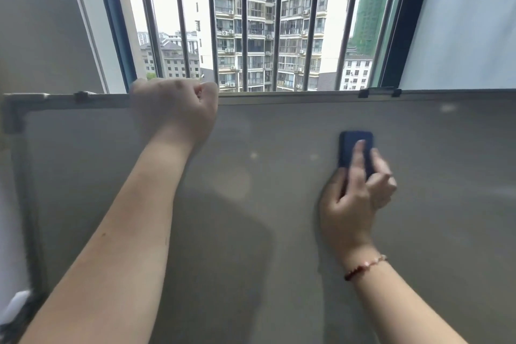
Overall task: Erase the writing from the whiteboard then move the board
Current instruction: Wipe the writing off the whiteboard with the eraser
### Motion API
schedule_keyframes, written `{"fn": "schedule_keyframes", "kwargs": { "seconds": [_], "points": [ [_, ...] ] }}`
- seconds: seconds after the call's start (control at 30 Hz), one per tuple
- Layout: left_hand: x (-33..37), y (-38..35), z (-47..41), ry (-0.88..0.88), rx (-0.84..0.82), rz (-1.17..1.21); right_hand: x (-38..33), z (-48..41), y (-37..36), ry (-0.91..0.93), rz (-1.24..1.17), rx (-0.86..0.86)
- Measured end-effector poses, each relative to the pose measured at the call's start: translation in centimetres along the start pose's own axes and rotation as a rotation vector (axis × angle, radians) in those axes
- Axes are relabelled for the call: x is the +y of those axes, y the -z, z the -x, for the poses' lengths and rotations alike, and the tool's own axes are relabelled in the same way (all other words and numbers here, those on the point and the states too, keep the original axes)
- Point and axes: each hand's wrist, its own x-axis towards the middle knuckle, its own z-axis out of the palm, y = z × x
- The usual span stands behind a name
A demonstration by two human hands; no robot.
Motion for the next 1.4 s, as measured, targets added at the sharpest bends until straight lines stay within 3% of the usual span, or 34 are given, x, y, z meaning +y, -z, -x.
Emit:
{"fn": "schedule_keyframes", "kwargs": {
  "seconds": [0.2,0.33,0.4,0.53,0.63,0.7,0.83,0.9,0.97,1.03,1.17,1.23,1.4],
  "points": [
    [-0.1,0.0,0.0,-0.011,-0.005,-0.009,-2.7,8.0,0.7,0.704,-0.169,-0.389],
    [-0.1,-0.1,0.0,-0.032,-0.001,-0.01,-1.1,6.1,0.8,0.94,-0.152,-0.427],
    [0.0,-0.2,0.1,-0.039,0.0,-0.009,0.5,2.9,0.8,0.791,-0.117,-0.327],
    [0.1,-0.2,0.0,-0.037,-0.005,-0.008,1.9,-3.1,0.6,0.104,-0.124,-0.05],
    [0.3,-0.2,0.1,-0.047,-0.017,-0.011,-0.3,-3.9,-0.5,-0.219,-0.146,0.054],
    [0.2,-0.2,0.1,-0.041,-0.019,-0.013,-2.6,-2.2,-0.8,-0.127,-0.157,0.037],
    [-0.2,-0.2,0.0,-0.048,-0.042,0.0,-3.9,5.0,0.2,0.702,-0.215,-0.359],
    [-0.2,-0.2,0.0,-0.055,-0.032,-0.007,-1.9,6.2,0.7,0.886,-0.231,-0.476],
    [0.1,-0.4,0.1,-0.063,-0.013,-0.005,0.5,5.6,1.3,0.884,-0.217,-0.479],
    [0.2,-0.4,0.1,-0.066,-0.003,-0.008,2.3,4.4,1.8,0.742,-0.18,-0.378],
    [0.1,-0.6,0.1,-0.057,0.014,-0.03,4.3,0.7,2.6,0.041,-0.122,-0.092],
    [0.2,-0.6,0.2,-0.056,0.011,-0.046,4.4,-0.5,2.8,-0.157,-0.121,-0.062],
    [-0.5,-0.5,0.0,-0.056,-0.02,-0.053,3.4,-0.1,4.2,0.081,-0.197,-0.235]
  ]
}}
